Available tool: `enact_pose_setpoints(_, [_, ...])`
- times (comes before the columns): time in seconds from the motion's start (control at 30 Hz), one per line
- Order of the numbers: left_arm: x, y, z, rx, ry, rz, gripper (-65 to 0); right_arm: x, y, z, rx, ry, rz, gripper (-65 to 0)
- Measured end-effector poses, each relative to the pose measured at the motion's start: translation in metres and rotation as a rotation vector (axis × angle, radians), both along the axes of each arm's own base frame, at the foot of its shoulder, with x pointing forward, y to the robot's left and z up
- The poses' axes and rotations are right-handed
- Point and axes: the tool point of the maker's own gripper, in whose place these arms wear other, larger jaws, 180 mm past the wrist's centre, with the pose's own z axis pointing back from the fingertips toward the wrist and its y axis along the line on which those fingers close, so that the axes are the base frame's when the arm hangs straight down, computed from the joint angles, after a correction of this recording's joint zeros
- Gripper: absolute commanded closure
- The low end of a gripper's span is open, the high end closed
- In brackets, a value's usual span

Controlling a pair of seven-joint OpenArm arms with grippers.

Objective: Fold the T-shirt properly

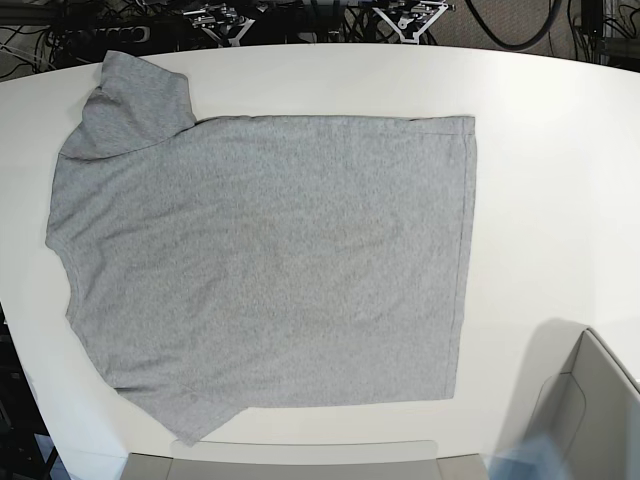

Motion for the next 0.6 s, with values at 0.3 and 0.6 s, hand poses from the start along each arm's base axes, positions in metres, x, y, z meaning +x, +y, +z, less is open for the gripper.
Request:
enact_pose_setpoints(0.3, [-0.0013,0.0000,0.0000,0.000,0.002,0.000,0.0,-0.0002,0.0000,0.0000,0.000,0.000,-0.001,-0.2])
enact_pose_setpoints(0.6, [-0.0013,0.0000,0.0000,0.000,0.002,0.000,0.0,-0.0096,0.0000,-0.0001,0.000,0.013,-0.001,-0.2])
